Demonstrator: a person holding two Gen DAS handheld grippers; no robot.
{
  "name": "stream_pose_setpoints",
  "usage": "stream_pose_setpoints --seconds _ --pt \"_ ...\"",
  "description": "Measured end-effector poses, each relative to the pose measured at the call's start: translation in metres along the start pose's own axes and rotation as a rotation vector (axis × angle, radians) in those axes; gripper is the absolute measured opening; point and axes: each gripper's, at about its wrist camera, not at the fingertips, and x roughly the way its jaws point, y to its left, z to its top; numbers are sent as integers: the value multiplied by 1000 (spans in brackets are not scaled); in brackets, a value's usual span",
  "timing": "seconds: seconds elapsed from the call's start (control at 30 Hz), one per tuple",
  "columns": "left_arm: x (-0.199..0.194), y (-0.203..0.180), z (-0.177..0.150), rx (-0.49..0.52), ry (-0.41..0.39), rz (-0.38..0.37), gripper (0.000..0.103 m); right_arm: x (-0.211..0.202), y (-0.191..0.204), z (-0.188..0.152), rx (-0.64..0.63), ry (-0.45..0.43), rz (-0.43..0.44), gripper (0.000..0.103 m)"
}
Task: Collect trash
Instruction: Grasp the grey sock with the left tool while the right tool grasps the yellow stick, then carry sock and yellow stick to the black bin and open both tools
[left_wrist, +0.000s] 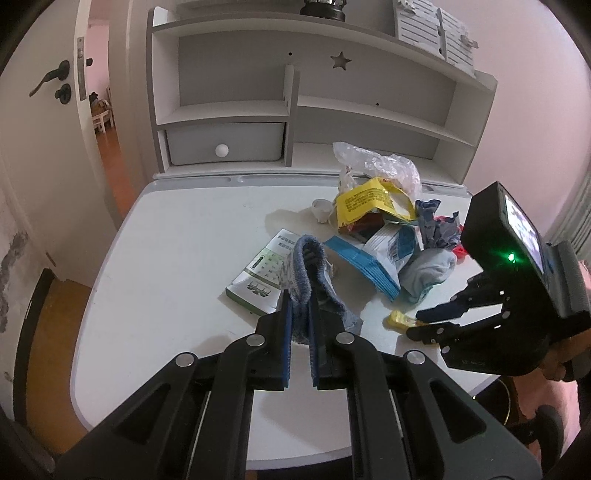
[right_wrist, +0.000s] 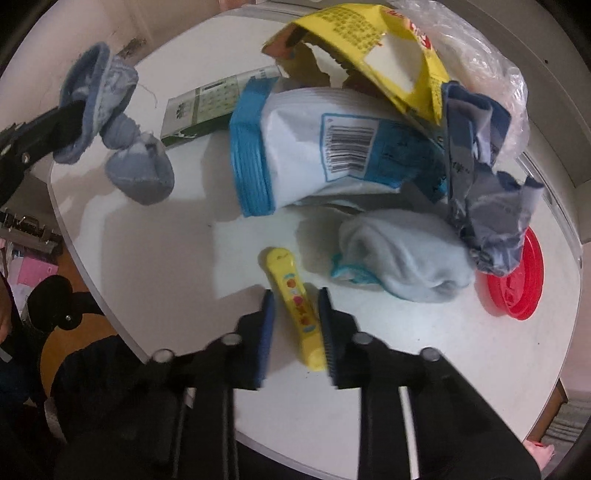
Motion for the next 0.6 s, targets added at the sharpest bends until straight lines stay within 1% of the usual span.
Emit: stream_pose_setpoints --seconds 0.03,0.2,0.27,0.37,0.43,0.47,0.57,0.6 --pt "-2 0 0 -2 -2 -4 7 -5 0 -3 7 -20 5 14" --pt "-16 -9 3 11 -29 -18 7 -42 -6 -42 83 -148 47 14" --pt "-19 -19 4 23 -34 -32 7 -58 -19 -58 135 -197 61 14" --pt "-23 -40 6 56 -36 -72 7 -80 -46 -88 222 -259 55 14" --pt "-24 -64 8 97 -39 -107 7 -96 -71 -115 290 -301 50 14" --pt "-24 -78 8 120 -39 -131 7 -105 -87 -135 335 -326 35 14" --pt "-19 -134 7 200 -16 -238 7 -133 -134 -204 505 -397 -15 14" --pt "-16 -159 6 234 -3 -290 7 -140 -146 -229 569 -420 -36 14"
